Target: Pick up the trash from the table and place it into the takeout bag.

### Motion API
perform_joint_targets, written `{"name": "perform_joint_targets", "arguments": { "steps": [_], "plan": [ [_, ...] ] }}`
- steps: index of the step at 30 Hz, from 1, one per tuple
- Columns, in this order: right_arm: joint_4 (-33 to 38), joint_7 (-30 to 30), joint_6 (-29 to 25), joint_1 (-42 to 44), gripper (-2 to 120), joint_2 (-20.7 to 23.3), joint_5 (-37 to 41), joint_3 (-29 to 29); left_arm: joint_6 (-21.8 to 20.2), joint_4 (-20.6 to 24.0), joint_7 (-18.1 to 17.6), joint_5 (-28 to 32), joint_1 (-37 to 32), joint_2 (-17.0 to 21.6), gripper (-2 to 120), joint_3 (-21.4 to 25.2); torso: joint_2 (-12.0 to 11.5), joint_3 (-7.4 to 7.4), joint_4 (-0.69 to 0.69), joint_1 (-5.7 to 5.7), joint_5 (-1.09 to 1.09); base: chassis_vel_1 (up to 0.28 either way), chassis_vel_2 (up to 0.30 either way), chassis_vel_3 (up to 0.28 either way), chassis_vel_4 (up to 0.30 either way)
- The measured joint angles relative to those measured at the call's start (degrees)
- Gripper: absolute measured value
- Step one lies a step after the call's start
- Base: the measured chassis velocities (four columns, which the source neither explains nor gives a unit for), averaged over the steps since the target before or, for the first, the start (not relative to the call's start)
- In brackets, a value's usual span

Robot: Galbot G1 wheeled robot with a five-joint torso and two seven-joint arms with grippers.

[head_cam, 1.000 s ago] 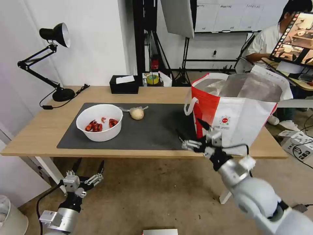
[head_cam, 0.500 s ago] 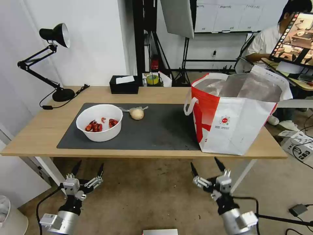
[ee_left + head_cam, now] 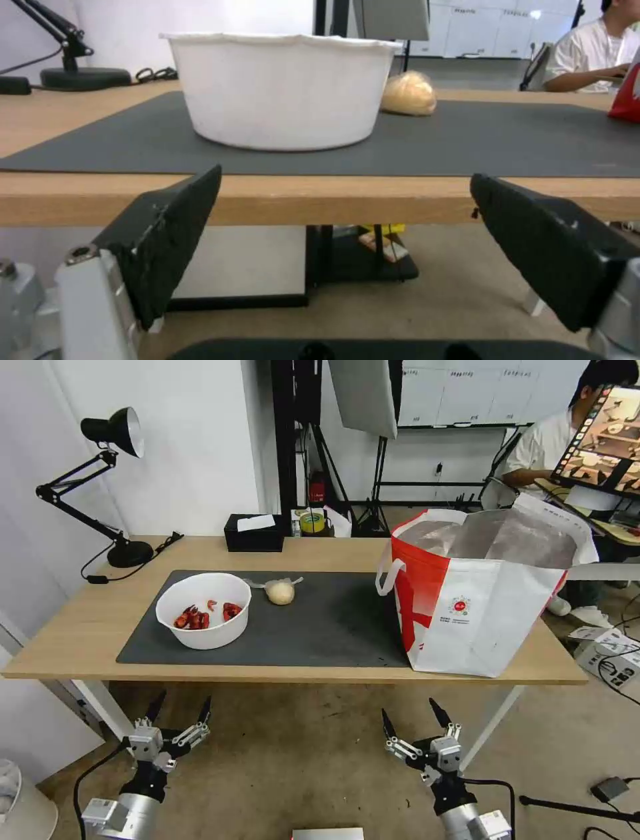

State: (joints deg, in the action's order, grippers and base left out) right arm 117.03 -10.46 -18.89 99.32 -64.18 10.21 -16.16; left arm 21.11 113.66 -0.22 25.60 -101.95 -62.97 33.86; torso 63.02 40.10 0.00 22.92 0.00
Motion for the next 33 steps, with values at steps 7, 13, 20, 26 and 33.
{"name": "perform_joint_targets", "arguments": {
  "steps": [7, 13, 20, 26, 33],
  "plan": [
    [-0.3, -0.4, 1.2, -2.2, 100, 0.5, 0.2, 2.2, 0.0, -0.4, 0.0, 0.0, 0.1, 0.1, 100, -0.3, 0.0, 0.00, 0.00, 0.00, 0.00, 0.000, 0.000, 0.000, 0.000],
    [0.0, -0.6, 6.3, -13.3, 100, 3.3, 2.4, 8.5, 0.0, -0.5, 0.0, 0.1, 0.2, 0.5, 100, -0.3, 0.0, 0.01, -0.01, 0.00, -0.01, 0.000, 0.000, 0.000, 0.000],
    [-1.8, -1.8, 10.6, -26.7, 100, 5.9, 5.6, 16.2, -0.1, -0.2, 0.0, 0.0, -0.3, 0.4, 100, -0.1, 0.0, 0.01, 0.01, 0.00, 0.01, 0.000, 0.000, 0.000, 0.000],
    [-8.4, -4.3, 14.7, -45.4, 100, 5.6, 11.5, 26.2, -0.2, 0.2, 0.1, -0.4, -0.9, -0.1, 100, 0.3, 0.0, 0.01, 0.00, 0.01, 0.00, 0.000, 0.000, 0.000, 0.000],
    [-17.4, -6.3, 17.1, -59.0, 100, 2.2, 17.8, 32.5, -0.2, -0.1, 0.1, -0.2, -1.0, -0.1, 100, 0.9, 0.0, 0.01, 0.00, 0.01, 0.00, 0.000, 0.000, 0.000, 0.000]
  ]
}}
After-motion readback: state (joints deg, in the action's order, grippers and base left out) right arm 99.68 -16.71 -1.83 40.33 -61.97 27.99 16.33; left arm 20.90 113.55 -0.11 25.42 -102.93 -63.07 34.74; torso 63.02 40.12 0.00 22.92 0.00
